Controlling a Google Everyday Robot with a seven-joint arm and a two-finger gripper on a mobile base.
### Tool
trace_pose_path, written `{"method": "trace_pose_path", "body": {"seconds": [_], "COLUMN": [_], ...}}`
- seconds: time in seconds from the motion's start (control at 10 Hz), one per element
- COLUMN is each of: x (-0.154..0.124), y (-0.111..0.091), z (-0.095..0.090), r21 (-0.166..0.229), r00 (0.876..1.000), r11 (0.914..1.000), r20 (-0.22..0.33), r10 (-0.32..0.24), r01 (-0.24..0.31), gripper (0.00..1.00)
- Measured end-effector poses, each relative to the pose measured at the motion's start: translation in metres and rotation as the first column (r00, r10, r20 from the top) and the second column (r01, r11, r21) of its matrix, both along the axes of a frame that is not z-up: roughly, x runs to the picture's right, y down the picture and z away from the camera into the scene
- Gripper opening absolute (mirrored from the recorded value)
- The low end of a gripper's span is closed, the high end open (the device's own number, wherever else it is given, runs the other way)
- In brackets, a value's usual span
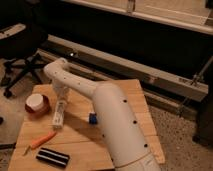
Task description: Stand the bottle upright
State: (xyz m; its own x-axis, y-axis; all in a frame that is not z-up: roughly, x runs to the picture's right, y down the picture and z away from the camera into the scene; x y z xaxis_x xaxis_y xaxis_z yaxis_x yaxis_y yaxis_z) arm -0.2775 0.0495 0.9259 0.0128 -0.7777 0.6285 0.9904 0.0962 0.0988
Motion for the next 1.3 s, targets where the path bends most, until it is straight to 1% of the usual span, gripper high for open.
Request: {"method": "trace_pose_path", "body": {"seconds": [0.3, 0.6, 1.0, 1.3], "x": [0.002, 0.004, 0.010, 0.014], "y": [-0.005, -0.013, -0.024, -0.026], "z": [-0.005, -0.012, -0.022, -0.029], "r21": [0.020, 0.054, 0.103, 0.123], "r00": [1.000, 0.999, 0.996, 0.995], "r11": [0.9997, 0.9981, 0.9931, 0.9901], "r20": [0.018, 0.046, 0.071, 0.082], "r10": [0.012, 0.026, 0.048, 0.057], "r01": [-0.012, -0.029, -0.056, -0.067], "gripper": [0.18, 0.18, 0.18, 0.18]}}
